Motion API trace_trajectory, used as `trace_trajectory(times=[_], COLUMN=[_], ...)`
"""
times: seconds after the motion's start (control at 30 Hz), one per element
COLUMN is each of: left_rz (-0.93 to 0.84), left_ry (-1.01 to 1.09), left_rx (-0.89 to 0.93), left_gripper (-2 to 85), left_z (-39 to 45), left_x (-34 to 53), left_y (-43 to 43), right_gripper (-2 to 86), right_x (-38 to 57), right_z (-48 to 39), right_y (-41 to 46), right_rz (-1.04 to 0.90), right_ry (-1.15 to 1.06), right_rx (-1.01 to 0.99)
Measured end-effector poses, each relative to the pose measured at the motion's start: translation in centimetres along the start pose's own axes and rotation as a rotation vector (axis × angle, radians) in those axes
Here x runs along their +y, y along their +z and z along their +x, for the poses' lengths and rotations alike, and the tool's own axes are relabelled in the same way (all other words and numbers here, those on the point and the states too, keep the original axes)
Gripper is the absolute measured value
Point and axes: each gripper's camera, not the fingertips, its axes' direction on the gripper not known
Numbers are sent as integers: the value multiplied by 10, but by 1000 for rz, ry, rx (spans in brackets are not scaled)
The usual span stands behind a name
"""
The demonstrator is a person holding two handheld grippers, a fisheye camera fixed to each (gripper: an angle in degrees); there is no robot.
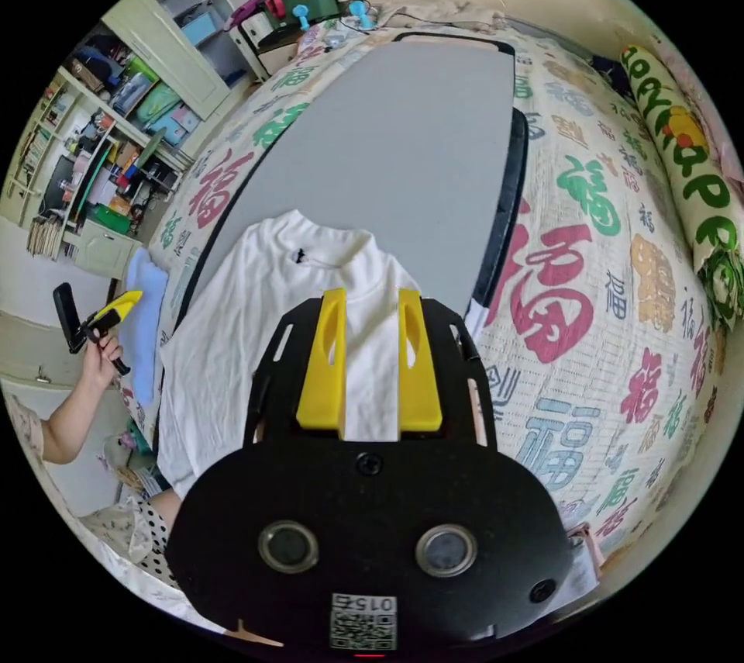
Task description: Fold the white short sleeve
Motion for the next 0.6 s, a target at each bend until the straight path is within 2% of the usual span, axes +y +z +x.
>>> trace_trajectory(times=[0.17, 0.37, 0.53, 0.6], left_rz=[-110, -357, -428, -426], left_ry=[75, 181, 290, 315], left_rx=[85, 14, -121, -145], left_gripper=[137, 118, 18, 7], left_z=[4, 19, 40, 44], left_x=[-61, -62, -25, -14], left_y=[165, 308, 356, 363], right_gripper=[125, 89, 17, 5], right_x=[2, 2, 8, 11], right_z=[45, 52, 38, 35], right_y=[34, 58, 55, 45], right_rz=[-58, -97, -120, -97], right_ry=[167, 189, 103, 83], right_rx=[-79, -151, -48, -24])
